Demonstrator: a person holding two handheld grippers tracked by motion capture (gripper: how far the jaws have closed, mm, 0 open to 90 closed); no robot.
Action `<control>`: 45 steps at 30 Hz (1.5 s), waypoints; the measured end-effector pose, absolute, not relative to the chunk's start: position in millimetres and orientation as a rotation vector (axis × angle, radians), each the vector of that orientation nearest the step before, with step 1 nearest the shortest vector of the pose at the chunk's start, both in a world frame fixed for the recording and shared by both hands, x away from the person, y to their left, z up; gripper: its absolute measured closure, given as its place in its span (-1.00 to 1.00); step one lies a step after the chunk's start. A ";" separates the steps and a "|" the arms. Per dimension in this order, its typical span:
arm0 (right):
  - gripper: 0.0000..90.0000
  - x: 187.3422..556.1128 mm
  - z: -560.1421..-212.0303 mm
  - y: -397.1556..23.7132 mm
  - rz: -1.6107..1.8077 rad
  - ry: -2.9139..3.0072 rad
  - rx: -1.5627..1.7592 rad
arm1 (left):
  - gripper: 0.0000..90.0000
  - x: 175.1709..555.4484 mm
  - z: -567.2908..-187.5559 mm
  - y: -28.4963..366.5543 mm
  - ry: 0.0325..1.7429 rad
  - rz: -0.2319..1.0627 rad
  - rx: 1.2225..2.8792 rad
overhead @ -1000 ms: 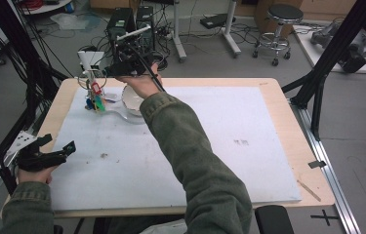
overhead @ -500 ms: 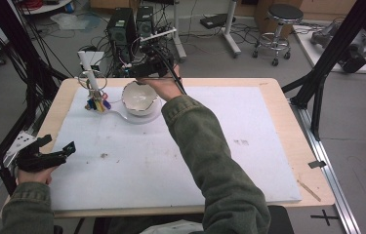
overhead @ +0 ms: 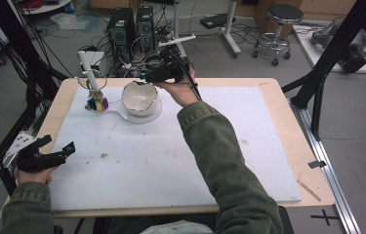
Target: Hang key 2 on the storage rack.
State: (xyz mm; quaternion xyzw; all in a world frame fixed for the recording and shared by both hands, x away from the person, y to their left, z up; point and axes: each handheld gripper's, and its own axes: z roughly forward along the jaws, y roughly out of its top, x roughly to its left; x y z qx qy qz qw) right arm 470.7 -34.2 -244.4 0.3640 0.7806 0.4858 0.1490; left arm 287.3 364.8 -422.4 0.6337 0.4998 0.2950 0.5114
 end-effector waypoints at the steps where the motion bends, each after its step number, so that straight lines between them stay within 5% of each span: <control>1: -0.99 469.6 -245.3 -37.7 1.403 2.238 1.051 | -0.96 287.2 -422.4 364.9 1.203 0.710 1.525; 45: -0.99 434.9 -298.8 -174.9 1.443 2.105 1.249 | -0.96 284.0 -421.6 364.8 1.210 0.713 1.524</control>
